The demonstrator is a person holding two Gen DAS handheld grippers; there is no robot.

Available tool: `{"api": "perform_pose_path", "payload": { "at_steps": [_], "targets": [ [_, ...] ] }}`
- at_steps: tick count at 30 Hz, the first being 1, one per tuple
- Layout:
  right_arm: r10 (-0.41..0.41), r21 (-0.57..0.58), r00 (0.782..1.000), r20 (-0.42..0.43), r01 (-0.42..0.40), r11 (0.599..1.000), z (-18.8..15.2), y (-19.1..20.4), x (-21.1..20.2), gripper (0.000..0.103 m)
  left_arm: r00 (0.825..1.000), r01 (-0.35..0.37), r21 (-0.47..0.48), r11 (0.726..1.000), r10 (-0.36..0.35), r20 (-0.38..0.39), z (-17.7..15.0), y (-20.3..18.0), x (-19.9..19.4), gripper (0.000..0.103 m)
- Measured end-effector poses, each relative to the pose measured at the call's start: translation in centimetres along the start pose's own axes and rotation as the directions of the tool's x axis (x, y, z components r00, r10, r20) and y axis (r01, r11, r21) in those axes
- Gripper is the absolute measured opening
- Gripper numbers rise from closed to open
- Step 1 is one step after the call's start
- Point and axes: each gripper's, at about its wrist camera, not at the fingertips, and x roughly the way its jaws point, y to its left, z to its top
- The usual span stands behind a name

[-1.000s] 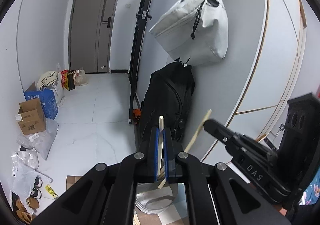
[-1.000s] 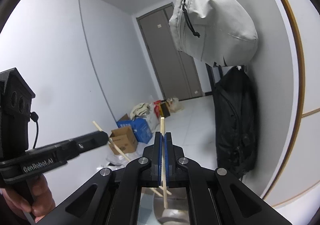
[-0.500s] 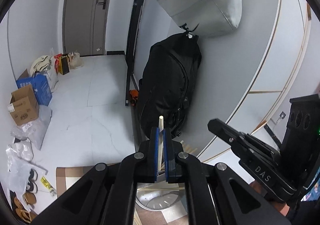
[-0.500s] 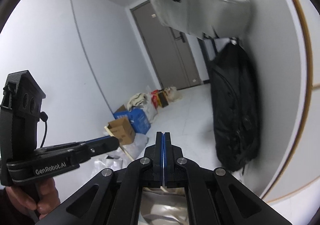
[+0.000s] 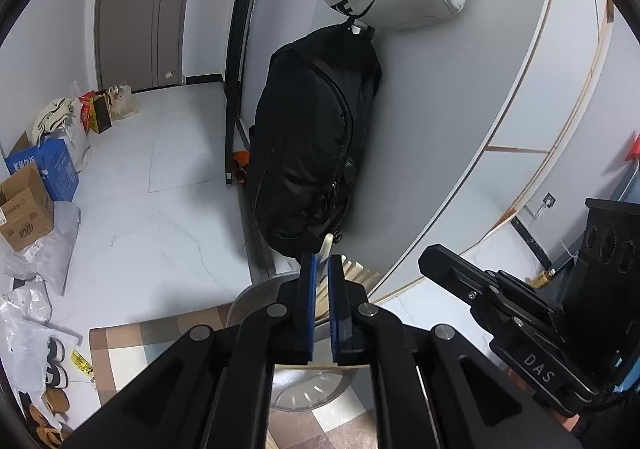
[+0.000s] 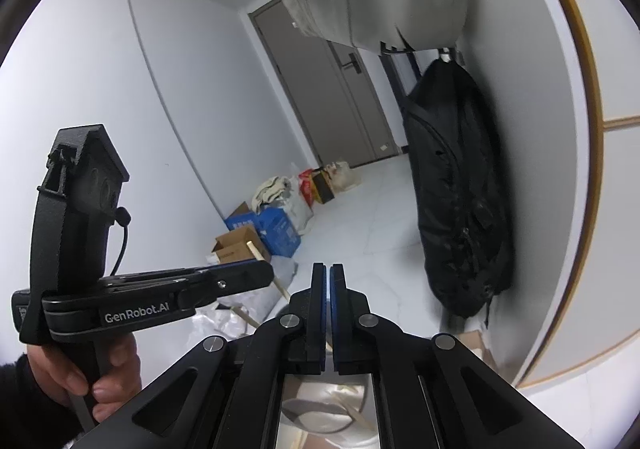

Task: Organize utensils
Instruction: 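Open both grippers to drop the sticks into the holder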

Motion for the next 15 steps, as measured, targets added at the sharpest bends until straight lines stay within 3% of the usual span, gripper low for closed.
{"api": "perform_pose_path", "payload": {
  "at_steps": [2, 5, 7, 12, 15],
  "targets": [
    [-0.012, 0.017, 1.000, -0.012, 0.012, 1.000, -0.3, -0.4, -0.3, 0.004, 1.000, 0.002, 0.009, 1.000, -0.002, -0.012, -0.1, -0.3, -0.4, 0.019],
    [-0.022, 0.038, 0.999, -0.025, 0.023, 0.999, -0.9, -0.9, -0.9, 0.013, 1.000, -0.002, 0.017, 1.000, 0.002, 0.004, -0.3, -0.5, -0.9, 0.040],
    [-0.027, 0.047, 0.999, -0.032, 0.029, 0.999, -1.5, -1.0, -1.5, 0.030, 1.000, -0.011, 0.019, 1.000, 0.011, 0.015, -0.5, -0.5, -1.5, 0.040],
    [-0.022, 0.032, 0.998, -0.064, 0.024, 0.999, -3.3, -0.3, -2.5, 0.047, 0.998, -0.057, -0.015, 0.998, 0.057, 0.037, -2.0, 0.4, -2.9, 0.042],
    [-0.018, 0.030, 0.995, -0.097, 0.021, 0.999, -4.9, 0.3, -2.8, 0.053, 0.993, -0.100, -0.050, 0.994, 0.102, 0.056, -3.4, 1.1, -3.7, 0.057]
  ]
}}
